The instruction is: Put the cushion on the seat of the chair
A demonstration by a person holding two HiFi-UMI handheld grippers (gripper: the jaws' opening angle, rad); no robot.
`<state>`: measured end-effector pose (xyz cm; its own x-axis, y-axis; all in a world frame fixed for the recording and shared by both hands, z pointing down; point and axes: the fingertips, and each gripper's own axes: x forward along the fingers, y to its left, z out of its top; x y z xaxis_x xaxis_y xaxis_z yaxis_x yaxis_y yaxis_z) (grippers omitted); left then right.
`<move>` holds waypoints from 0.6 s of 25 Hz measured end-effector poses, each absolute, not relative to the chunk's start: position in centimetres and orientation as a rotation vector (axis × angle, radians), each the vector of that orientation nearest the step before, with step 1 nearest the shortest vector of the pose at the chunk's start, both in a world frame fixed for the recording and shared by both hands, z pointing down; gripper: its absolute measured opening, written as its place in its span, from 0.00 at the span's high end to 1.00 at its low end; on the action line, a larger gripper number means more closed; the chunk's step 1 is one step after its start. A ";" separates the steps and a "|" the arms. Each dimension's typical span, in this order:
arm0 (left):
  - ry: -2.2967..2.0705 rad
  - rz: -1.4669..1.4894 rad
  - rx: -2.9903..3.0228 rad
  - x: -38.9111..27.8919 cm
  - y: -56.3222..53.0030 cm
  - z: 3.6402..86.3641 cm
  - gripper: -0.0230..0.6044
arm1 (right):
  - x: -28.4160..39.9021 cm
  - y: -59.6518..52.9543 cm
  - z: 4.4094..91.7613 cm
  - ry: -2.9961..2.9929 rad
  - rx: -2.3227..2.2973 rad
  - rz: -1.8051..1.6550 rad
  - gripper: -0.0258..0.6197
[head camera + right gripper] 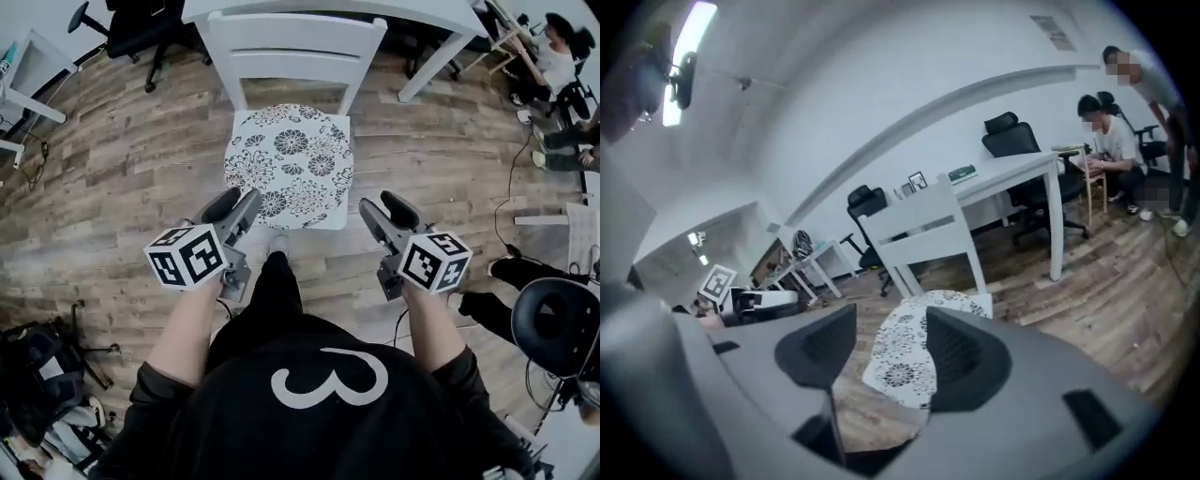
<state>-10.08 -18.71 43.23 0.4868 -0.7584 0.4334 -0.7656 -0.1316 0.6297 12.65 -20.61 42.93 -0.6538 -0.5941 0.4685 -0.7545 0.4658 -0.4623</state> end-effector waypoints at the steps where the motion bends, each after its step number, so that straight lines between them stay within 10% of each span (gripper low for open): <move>1: -1.245 -0.026 1.905 -8.8 -17.2 41.4 0.66 | 12.6 -18.8 41.2 -2.522 1.133 0.978 0.61; 4: -1.136 -0.144 1.936 -5.4 -12.5 36.4 0.91 | 12.6 -13.3 36.4 -2.640 1.026 1.051 0.81; 15: -0.848 -0.066 2.379 4.3 4.2 24.6 0.94 | 11.0 4.0 25.9 -2.899 0.442 1.033 0.95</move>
<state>4.28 4.15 24.56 0.7941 -0.5892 0.1492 -0.5592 -0.6122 0.5590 10.98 3.96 25.93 -0.9591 -0.2545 0.1243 -0.2757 0.7388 -0.6150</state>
